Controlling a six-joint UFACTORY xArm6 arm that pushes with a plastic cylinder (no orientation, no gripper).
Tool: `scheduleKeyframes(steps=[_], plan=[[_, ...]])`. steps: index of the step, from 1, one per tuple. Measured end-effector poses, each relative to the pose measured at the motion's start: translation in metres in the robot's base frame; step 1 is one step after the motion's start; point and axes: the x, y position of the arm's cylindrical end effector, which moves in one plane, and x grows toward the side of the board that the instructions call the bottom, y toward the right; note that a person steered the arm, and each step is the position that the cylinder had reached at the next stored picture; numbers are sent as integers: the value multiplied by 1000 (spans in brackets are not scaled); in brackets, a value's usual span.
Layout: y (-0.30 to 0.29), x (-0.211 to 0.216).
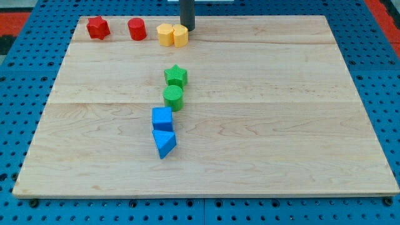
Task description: Move the yellow heart to the bottom right of the yellow hexagon
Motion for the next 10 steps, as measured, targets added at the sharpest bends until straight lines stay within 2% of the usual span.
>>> scheduleKeyframes(steps=[1,3,4,6,7,8,9,10], plan=[[-12,8],[-74,8],[-41,8],[48,48],[8,50],[-42,12],[-35,22],[44,29]])
